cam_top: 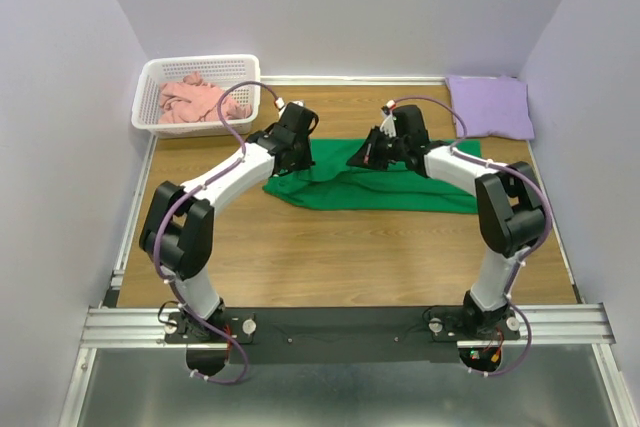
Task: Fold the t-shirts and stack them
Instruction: Fold the tshirt
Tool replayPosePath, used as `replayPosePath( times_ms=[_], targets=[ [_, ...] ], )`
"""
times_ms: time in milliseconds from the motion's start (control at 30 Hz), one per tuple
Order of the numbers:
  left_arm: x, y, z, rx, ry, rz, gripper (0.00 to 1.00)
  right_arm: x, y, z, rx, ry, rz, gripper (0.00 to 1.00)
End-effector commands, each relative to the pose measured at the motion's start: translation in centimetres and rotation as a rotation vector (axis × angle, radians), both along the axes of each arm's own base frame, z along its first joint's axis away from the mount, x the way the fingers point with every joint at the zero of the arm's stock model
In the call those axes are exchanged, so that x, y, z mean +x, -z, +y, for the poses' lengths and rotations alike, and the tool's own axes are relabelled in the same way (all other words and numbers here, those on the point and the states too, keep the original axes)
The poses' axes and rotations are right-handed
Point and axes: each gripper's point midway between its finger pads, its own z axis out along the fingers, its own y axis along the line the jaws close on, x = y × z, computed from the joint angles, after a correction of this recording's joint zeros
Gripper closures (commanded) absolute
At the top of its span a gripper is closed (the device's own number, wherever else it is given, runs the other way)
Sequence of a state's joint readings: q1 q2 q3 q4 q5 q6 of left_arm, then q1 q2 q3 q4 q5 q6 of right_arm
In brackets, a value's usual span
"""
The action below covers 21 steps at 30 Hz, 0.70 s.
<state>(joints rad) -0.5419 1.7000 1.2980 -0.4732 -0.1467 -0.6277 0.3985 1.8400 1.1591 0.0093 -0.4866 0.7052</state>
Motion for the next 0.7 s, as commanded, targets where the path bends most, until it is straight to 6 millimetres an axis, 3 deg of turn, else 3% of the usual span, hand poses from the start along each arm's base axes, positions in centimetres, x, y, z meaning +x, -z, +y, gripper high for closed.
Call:
replayPosePath(
  times_ms=[0,200,467,533,567,667],
  targets=[
    [2.6,-0.1,0.8,0.107,0.012,-0.05,1.0,2.0,-0.1,0.3,0.002,-0.012,-0.023,0.99],
    [5.4,-0.6,0.4,0.126,0.015,-0.107,1.0,4.8,-0.4,-0.7,-0.006,0.031,-0.056,0.99],
    [7.7,0.2,-0.3,0.135,0.027,-0.133,1.0,5.6,2.0,-2.2,-0.036,0.091,0.011,0.99],
    [7.8,0.7,-0.4,0.14,0.03,-0.128,0.98,5.7,2.6,-2.6,-0.053,0.107,0.018,0.95],
    [7.8,1.0,-0.4,0.141,0.028,-0.122,0.95,5.8,2.8,-2.8,-0.06,0.119,0.018,0.92],
    [7.6,1.1,-0.3,0.132,0.014,-0.115,0.64,5.8,3.1,-3.2,-0.072,0.132,0.023,0.74]
  ],
)
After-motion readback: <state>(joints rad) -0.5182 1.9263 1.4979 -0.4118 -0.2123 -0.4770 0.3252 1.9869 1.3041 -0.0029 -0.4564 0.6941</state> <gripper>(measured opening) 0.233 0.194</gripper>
